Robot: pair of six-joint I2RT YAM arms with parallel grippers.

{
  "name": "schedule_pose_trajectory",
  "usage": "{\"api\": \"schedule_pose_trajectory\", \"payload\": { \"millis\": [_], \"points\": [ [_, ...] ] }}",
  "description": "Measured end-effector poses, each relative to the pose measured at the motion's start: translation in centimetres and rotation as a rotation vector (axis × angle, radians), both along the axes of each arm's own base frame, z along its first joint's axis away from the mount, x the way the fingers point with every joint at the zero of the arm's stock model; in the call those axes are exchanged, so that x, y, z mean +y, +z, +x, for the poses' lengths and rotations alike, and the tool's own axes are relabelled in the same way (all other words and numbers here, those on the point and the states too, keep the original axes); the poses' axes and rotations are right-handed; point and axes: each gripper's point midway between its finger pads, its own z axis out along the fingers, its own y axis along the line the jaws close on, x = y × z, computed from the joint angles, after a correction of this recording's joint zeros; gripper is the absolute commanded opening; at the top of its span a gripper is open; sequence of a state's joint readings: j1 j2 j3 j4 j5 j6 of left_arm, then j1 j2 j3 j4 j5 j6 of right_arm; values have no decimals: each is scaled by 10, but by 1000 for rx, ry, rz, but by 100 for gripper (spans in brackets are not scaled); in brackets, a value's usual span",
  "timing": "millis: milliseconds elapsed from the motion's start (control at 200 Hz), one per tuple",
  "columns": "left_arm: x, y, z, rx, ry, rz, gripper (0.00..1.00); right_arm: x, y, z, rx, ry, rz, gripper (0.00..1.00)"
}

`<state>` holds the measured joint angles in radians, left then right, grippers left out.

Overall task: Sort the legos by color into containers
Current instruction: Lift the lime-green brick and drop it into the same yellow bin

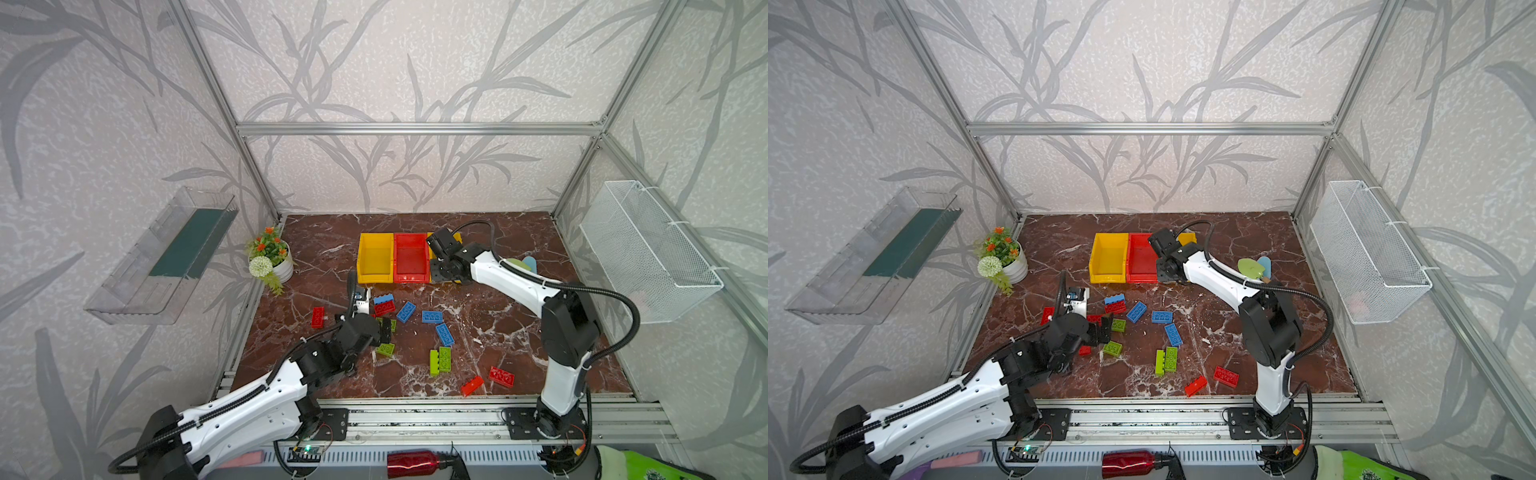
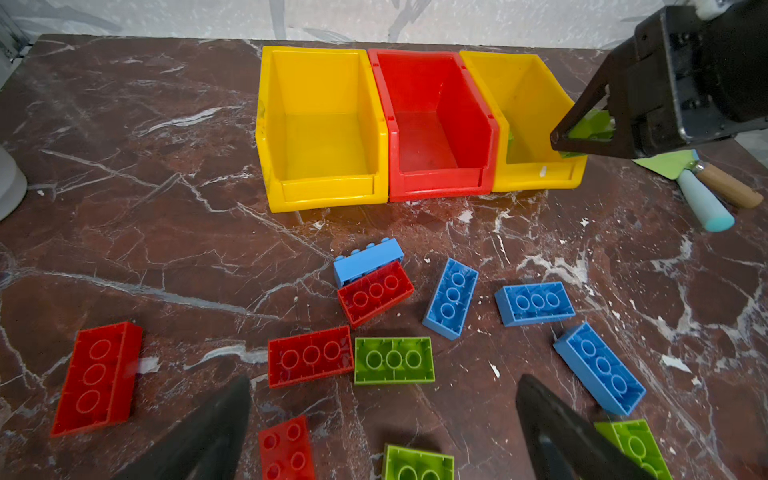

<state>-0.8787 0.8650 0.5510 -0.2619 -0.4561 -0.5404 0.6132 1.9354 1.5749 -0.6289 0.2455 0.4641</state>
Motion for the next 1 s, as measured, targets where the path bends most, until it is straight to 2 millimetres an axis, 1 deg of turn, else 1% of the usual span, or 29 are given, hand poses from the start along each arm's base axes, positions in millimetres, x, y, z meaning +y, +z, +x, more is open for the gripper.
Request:
{"api": "schedule_pose_trajectory", "payload": {
  "millis": [115, 195, 250, 350, 380, 405, 490, 545, 600, 670, 775, 845, 910, 1000],
  "points": [
    [-7, 3, 8, 10, -6, 0, 99, -7, -18, 32, 23, -11, -10, 24],
    [-10, 5, 13, 13, -7, 1, 99, -11, -26, 50, 32, -16, -14, 24],
    [-12, 5, 16, 15, -6, 1, 99, -15, -31, 61, 39, -17, -13, 25],
    [-14, 6, 21, 18, 3, 2, 99, -21, -35, 76, 39, -21, -7, 27],
    [-15, 6, 22, 19, 4, 3, 99, -22, -35, 79, 38, -23, -6, 29],
    [-15, 7, 23, 19, 6, 4, 99, -23, -35, 82, 37, -24, -2, 33],
    [-16, 8, 25, 20, 9, 4, 99, -22, -36, 91, 32, -16, 14, 51],
    [-17, 9, 26, 21, 10, 3, 99, -22, -36, 94, 32, -3, 23, 58],
    [-17, 10, 26, 22, 11, 3, 99, -20, -35, 94, 36, 13, 32, 61],
    [-17, 13, 26, 26, 11, 3, 99, -18, -33, 94, 37, 30, 42, 61],
    [-17, 20, 26, 32, 13, 2, 99, -13, -25, 88, 27, 59, 63, 62],
    [-16, 23, 25, 41, 16, 4, 99, -14, -13, 73, 20, 71, 69, 62],
    [-14, 23, 22, 53, 19, 6, 99, -16, 4, 55, 3, 84, 80, 63],
    [-9, 23, 13, 77, 10, 1, 99, -18, 30, 23, -37, 108, 110, 64]
  ]
}}
